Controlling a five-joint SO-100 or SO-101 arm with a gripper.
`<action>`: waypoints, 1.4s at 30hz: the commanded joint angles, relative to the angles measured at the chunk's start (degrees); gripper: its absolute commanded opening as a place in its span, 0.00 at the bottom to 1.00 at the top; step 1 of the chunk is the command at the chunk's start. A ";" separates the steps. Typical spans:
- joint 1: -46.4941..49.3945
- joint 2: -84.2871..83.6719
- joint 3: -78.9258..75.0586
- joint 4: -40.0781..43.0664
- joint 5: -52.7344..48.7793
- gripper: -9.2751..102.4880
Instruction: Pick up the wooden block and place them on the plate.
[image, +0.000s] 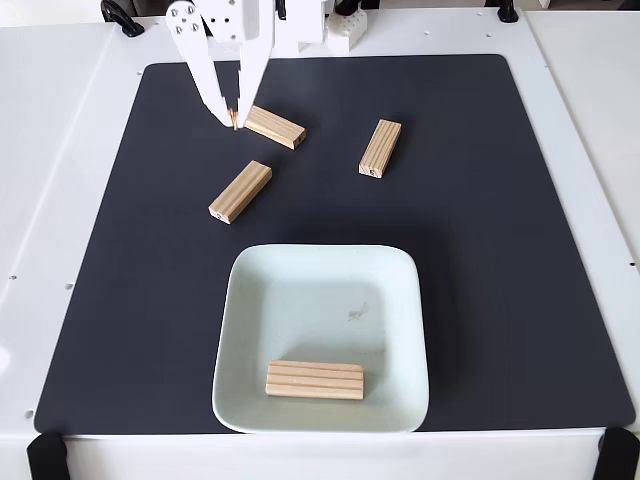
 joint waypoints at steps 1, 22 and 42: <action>0.88 8.61 3.25 0.35 -1.58 0.08; 8.88 16.61 11.34 -0.35 -76.90 0.08; 4.57 -2.29 8.26 -13.71 -135.79 0.15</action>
